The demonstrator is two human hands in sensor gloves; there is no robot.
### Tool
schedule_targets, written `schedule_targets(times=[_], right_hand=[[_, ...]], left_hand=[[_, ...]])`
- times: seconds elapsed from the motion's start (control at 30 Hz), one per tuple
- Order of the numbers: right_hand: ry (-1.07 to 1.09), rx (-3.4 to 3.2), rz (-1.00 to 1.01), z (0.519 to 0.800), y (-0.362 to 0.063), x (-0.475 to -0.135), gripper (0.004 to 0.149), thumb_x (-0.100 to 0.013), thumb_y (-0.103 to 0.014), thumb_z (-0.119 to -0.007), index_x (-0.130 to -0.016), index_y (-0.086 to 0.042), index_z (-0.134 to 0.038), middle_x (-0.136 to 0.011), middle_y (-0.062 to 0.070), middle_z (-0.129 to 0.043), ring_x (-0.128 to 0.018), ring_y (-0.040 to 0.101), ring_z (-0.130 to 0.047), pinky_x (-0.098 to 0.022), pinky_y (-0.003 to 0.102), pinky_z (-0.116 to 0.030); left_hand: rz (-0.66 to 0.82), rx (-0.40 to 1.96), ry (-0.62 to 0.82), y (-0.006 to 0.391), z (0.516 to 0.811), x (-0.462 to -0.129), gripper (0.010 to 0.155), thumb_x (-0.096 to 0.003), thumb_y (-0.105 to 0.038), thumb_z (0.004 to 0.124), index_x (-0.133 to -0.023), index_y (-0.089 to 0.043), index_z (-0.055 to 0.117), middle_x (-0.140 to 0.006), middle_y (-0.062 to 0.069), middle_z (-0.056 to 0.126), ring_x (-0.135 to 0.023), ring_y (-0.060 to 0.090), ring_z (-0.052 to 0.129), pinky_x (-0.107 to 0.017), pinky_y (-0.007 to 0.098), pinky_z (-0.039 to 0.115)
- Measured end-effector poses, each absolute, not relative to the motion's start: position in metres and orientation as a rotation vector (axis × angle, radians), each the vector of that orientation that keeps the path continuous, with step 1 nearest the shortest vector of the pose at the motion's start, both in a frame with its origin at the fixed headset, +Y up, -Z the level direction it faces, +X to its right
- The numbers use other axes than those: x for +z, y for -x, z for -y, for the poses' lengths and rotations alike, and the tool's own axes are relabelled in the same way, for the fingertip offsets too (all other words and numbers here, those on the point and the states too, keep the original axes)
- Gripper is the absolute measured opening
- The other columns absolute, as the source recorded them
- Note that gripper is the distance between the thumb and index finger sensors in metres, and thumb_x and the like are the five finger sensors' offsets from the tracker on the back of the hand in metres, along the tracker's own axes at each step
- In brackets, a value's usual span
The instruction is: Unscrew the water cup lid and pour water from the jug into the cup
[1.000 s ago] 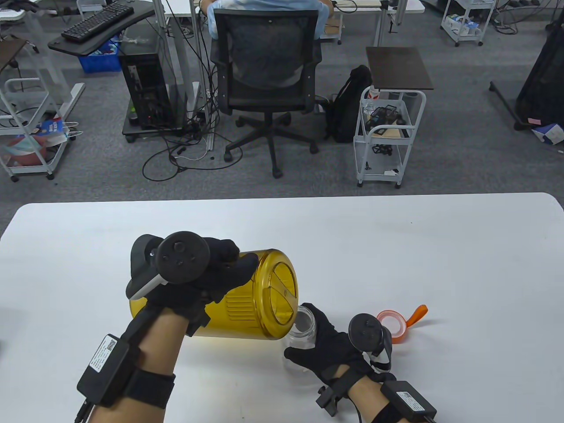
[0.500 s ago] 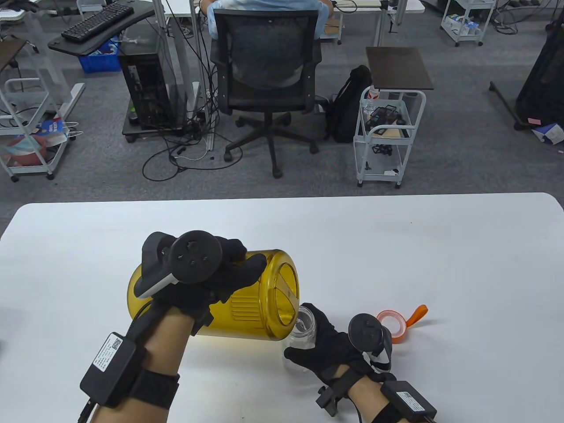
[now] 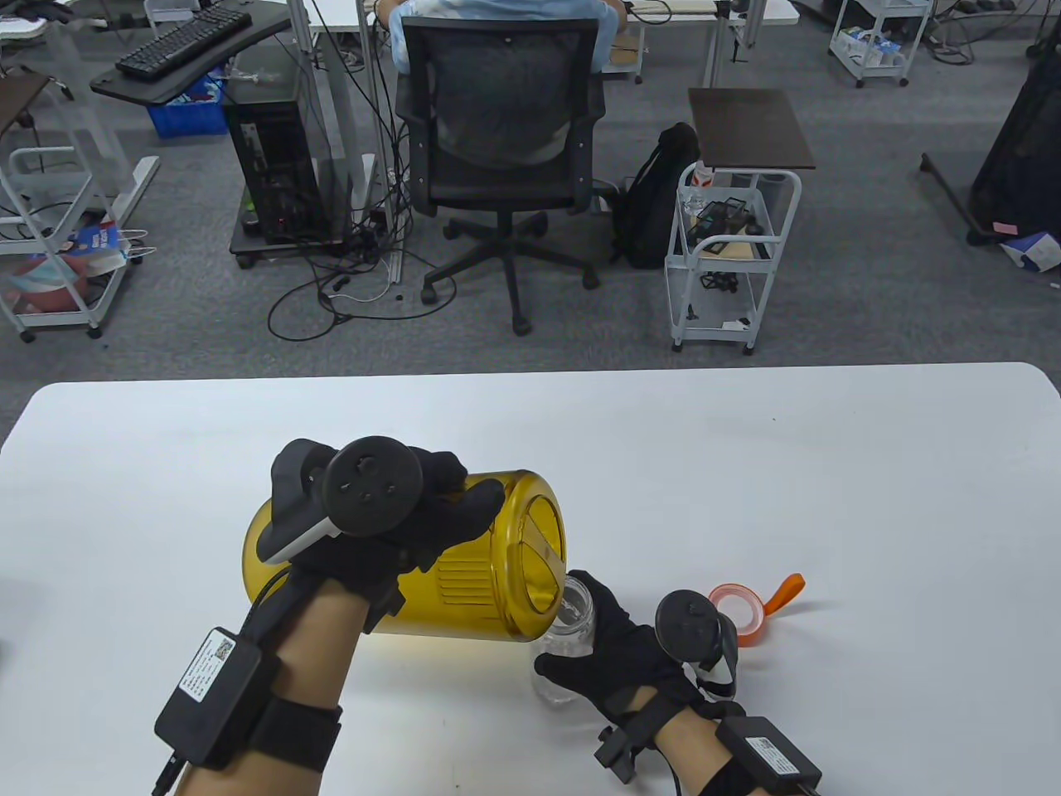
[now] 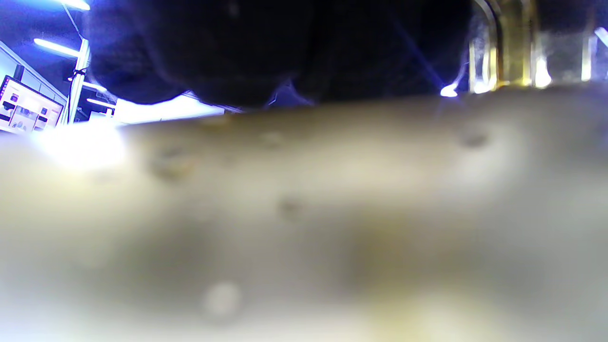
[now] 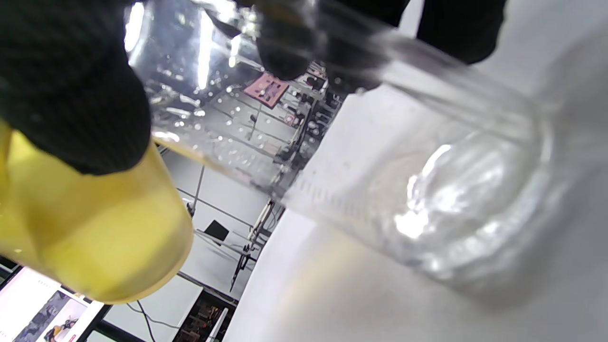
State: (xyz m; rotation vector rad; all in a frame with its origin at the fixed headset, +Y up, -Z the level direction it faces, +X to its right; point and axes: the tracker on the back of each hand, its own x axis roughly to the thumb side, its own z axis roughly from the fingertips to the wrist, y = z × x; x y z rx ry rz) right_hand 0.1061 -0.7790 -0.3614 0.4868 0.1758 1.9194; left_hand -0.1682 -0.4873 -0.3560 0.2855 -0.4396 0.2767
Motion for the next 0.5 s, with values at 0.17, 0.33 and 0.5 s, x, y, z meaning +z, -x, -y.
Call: schedule_targets(times=[0.17,0.33,0.5], right_hand=[[-0.488,1.918,-0.176,0.7789,-0.106,-0.3614,0.105,-0.034,-0.061,-0.102,-0.108,-0.027,-0.035,-0.111,0.009,-0.051,-0.099,0.048,-0.067,-0.067,0.074,-0.062],[-0.488,1.918,-0.174,0.7788,-0.106,-0.3614,0.105,-0.034,-0.061,-0.102,-0.108,-0.027,-0.035,-0.111,0.009,-0.051,-0.098,0.048,-0.067,-0.067,0.074,-0.062],[-0.491,1.92,-0.173,0.7785,-0.1063,-0.3615,0.105,-0.034,-0.061,-0.102,-0.108,-0.027,-0.035,-0.111,0.009,-0.051,-0.098,0.048,-0.068,-0.067,0.074,-0.063]], left_hand=[[0.439,0.272,-0.288,0.1679,0.4871,-0.3551,0.07,-0.0372,-0.088,0.068,-0.046,-0.028,0.102,-0.027,-0.004,0.103,-0.018,0.021,0.103,-0.04,0.048,0.09],[0.444,0.264,-0.293,0.1668,0.4869,-0.3532,0.07,-0.0374,-0.088,0.068,-0.046,-0.028,0.102,-0.027,-0.004,0.103,-0.019,0.022,0.103,-0.039,0.048,0.09],[0.443,0.258,-0.298,0.1658,0.4869,-0.3518,0.069,-0.0374,-0.088,0.068,-0.046,-0.028,0.102,-0.027,-0.004,0.103,-0.019,0.021,0.103,-0.04,0.048,0.09]])
